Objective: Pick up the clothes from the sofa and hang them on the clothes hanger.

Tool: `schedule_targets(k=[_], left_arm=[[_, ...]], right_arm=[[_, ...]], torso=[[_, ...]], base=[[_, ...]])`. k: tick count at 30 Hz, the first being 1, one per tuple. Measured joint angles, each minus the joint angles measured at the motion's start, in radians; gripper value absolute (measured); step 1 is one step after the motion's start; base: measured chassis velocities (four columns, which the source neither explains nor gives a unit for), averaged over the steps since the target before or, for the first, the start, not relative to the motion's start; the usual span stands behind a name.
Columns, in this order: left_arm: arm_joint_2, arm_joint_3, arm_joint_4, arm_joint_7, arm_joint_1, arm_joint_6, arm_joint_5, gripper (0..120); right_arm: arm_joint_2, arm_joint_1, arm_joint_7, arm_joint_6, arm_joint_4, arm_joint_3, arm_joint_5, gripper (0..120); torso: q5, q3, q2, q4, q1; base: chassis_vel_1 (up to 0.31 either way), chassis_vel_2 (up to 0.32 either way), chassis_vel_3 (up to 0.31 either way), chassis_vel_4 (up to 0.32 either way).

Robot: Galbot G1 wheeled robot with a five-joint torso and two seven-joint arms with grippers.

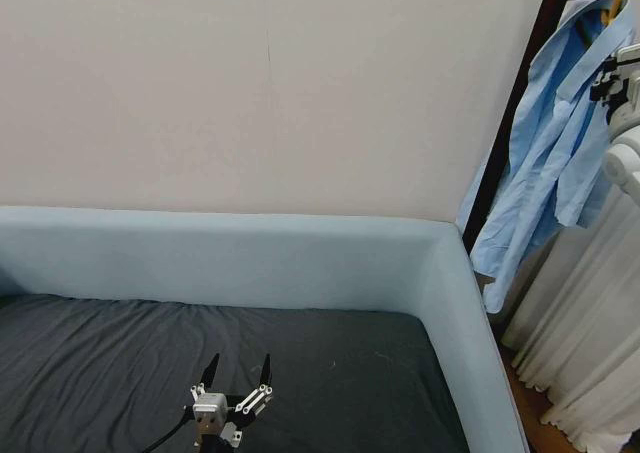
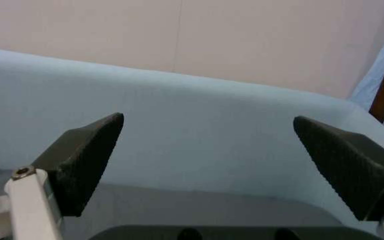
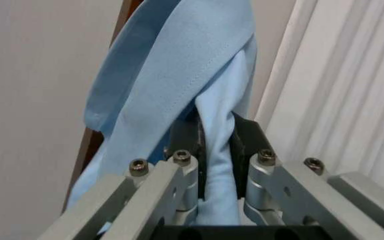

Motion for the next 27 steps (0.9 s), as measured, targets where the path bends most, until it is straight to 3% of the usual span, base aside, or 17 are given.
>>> schedule_targets(k=[7, 17, 27], left_arm=[[0.000, 0.000, 0.000, 0.000, 0.000, 0.000, 0.000, 100], [0.000, 0.000, 0.000, 0.000, 0.000, 0.000, 0.000, 100], [0.000, 0.000, 0.000, 0.000, 0.000, 0.000, 0.000, 100]], right_arm=[[0.027, 0.040, 0.054, -0.060, 0.006, -0.025, 0.055, 8], [0.116, 0.159, 0.233, -0.190, -0.058, -0.075, 0.267, 8], [0.144, 0.186, 0.270, -0.202, -0.114, -0.081, 0.309, 8]], torso=[[0.0000, 0.000, 0.000, 0.0000, 0.000], [-0.0002, 0.000, 0.000, 0.0003, 0.000], [0.0000, 0.000, 0.000, 0.0001, 0.000]], base=[[0.000, 0.000, 0.000, 0.000], [0.000, 0.000, 0.000, 0.000], [0.000, 0.000, 0.000, 0.000]])
